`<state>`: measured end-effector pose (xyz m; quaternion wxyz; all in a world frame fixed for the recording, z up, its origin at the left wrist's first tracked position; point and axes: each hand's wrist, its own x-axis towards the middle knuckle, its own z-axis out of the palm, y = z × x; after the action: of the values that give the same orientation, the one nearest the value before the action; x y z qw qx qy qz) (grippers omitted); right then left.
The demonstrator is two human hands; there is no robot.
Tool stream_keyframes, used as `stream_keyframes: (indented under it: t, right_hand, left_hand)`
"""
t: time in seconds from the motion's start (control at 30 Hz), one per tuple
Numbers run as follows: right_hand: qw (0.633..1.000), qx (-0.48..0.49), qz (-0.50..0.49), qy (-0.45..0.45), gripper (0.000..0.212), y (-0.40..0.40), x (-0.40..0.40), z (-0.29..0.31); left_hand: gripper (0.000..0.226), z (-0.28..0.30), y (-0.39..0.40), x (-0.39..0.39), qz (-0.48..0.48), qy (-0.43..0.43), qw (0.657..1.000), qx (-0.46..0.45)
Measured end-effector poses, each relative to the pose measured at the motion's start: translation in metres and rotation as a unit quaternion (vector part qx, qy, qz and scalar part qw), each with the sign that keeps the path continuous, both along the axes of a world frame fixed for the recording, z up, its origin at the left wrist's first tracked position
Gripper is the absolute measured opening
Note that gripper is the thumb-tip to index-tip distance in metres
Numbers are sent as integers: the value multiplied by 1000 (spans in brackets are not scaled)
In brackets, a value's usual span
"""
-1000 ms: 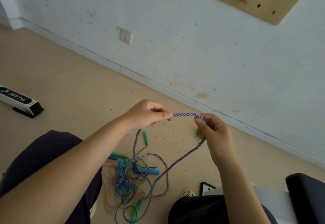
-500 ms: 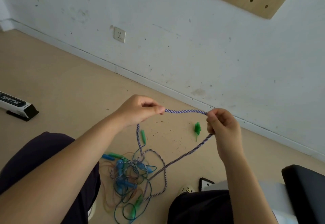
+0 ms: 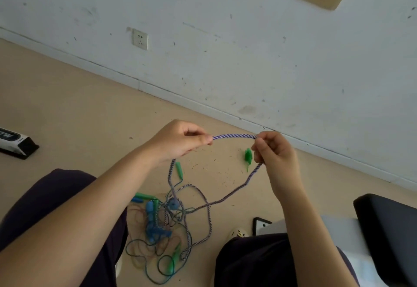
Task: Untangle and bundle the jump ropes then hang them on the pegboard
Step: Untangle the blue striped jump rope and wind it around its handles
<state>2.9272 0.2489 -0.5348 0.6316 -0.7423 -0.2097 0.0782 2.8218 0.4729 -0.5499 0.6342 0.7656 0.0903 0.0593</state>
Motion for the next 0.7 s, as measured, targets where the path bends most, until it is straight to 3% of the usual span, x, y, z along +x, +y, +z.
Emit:
stream_keyframes:
  t: [0.17,0.27,0.43,0.6,0.7]
  right_hand:
    - [986,-65,151,10,17,18,-19,-10]
    - [988,-88,126,-21,10,22,-19,-12]
    - [999,35,-4,-2,16,5,-1,-3]
    - [990,-38,139,10,19,17,-16,-9]
    - [988,-77,136,-22,10,28,-23,-11]
  left_hand:
    - [15,-7,-19,5,-33,4,999,3]
    - [17,-5,-19,4,-34,8,999,-10]
    - [17,1,-3,2,34,-3,999,-4]
    - [16,-7,-13,2,1,-11,1000,-5]
    - [18,-10,-18,2,-30,-2,1000,3]
